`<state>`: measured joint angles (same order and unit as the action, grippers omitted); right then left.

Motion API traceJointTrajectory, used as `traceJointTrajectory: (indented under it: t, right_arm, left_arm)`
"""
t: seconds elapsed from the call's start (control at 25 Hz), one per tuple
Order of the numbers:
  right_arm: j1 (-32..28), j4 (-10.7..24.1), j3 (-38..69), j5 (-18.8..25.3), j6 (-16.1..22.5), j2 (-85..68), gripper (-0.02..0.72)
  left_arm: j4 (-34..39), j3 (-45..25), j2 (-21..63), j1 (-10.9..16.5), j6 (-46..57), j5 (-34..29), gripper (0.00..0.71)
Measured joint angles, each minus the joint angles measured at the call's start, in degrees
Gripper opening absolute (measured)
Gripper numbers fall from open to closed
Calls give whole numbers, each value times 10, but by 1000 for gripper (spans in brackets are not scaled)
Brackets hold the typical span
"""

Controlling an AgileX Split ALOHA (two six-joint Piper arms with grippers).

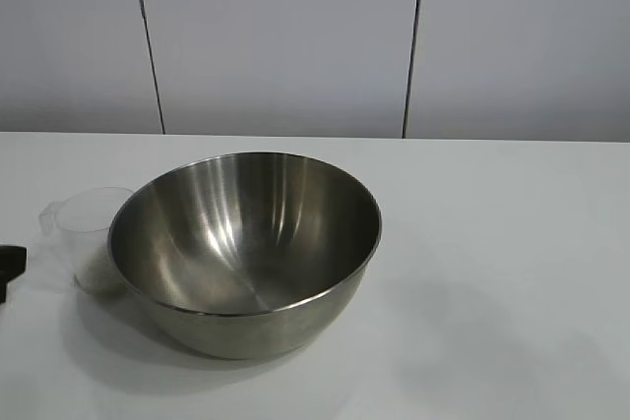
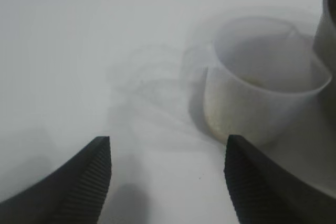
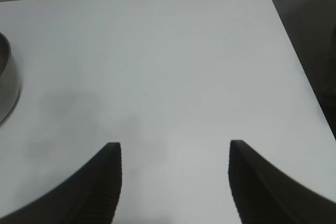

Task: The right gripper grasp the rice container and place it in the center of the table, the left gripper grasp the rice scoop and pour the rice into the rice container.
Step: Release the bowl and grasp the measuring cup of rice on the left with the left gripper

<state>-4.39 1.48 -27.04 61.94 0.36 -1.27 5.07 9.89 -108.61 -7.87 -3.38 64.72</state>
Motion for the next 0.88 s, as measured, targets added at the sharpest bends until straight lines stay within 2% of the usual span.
traceJointTrajectory:
  t: [0.12, 0.28, 0.6, 0.88]
  right_arm:
    - [0, 0, 0, 0, 0, 0, 409]
    - [0, -1, 0, 1, 0, 0, 409]
    - [0, -1, 0, 0, 0, 0, 409]
    - [0, -1, 0, 0, 0, 0, 409]
  left_arm:
    - [-1, 24, -13, 1, -61, 2, 456]
    - [8, 51, -28, 21, -105, 13, 456]
    - [53, 65, -68, 58, -96, 13, 456]
    - [100, 102, -93, 67, -33, 13, 454]
